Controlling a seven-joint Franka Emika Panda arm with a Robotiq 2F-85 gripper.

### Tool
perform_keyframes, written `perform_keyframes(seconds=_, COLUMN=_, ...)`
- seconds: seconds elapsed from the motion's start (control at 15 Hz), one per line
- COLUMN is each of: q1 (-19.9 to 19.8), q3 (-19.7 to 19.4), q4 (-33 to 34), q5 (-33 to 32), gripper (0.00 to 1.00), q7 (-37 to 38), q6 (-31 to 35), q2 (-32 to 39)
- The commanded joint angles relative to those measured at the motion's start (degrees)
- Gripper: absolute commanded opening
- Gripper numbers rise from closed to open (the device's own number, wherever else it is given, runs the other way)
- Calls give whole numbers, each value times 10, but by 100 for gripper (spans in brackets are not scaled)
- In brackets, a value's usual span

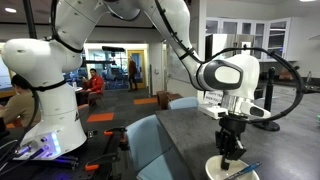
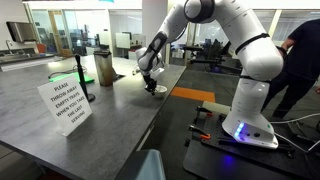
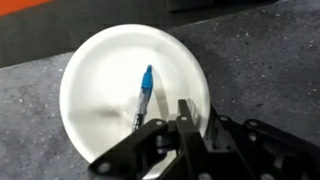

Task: Move the bowl to the left

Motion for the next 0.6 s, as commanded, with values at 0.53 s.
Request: perform_keyframes(seconds=0.53, q1=46, q3=4, q4=-45, q5=-18, gripper=3, q7=21, q6=13, q2=-58)
